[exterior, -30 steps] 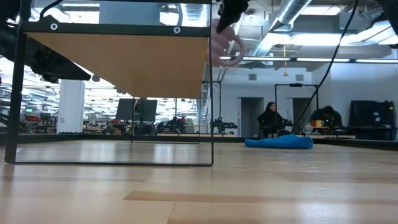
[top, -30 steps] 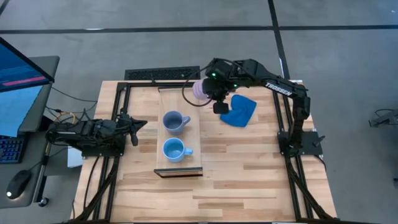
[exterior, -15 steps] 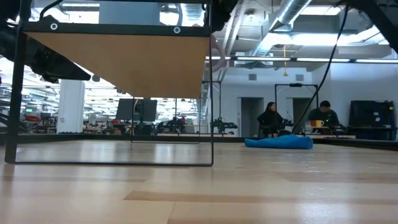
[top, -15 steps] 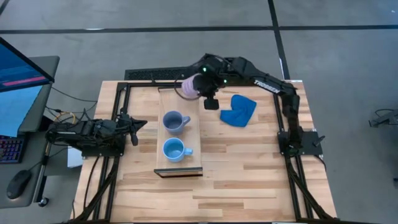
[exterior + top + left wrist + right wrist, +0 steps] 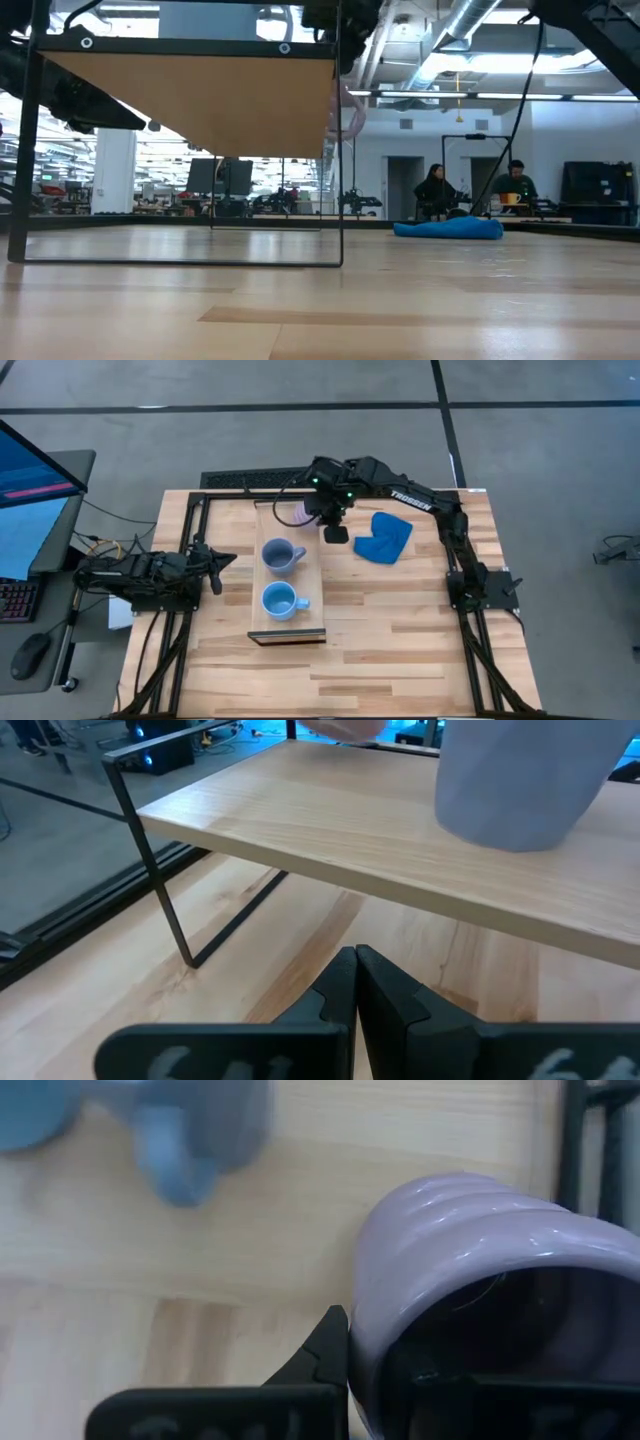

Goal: Stack small to large cups/mugs on shelf
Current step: Put the light purple mug on the shelf

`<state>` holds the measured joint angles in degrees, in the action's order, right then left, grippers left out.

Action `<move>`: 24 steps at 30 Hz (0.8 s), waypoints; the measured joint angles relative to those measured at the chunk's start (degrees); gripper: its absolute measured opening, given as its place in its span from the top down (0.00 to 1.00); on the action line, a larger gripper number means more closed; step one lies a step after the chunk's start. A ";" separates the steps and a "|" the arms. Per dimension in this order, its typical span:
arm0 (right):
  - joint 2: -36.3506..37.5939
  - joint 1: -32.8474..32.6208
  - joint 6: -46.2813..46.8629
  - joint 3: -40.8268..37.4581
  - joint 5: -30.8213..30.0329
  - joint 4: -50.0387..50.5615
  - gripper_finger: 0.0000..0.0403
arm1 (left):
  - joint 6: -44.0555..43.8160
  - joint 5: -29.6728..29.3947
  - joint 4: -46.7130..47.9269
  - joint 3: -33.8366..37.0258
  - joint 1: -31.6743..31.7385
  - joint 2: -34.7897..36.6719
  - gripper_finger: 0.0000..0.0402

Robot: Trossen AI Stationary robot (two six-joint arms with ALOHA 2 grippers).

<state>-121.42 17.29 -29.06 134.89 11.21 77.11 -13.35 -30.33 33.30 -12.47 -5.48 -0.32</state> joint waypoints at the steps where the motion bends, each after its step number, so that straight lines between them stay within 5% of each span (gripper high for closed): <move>1: 0.00 -0.03 0.02 0.00 0.68 0.78 0.91 | -0.02 -0.04 0.02 0.00 0.02 -0.01 1.00; 24: 0.15 -1.57 -1.39 0.04 0.91 -0.46 0.91 | -0.88 -0.33 0.24 0.00 0.01 -0.02 1.00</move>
<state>-121.27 15.73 -30.44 134.93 12.12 76.65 -14.23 -30.66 33.55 -12.47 -5.46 -0.34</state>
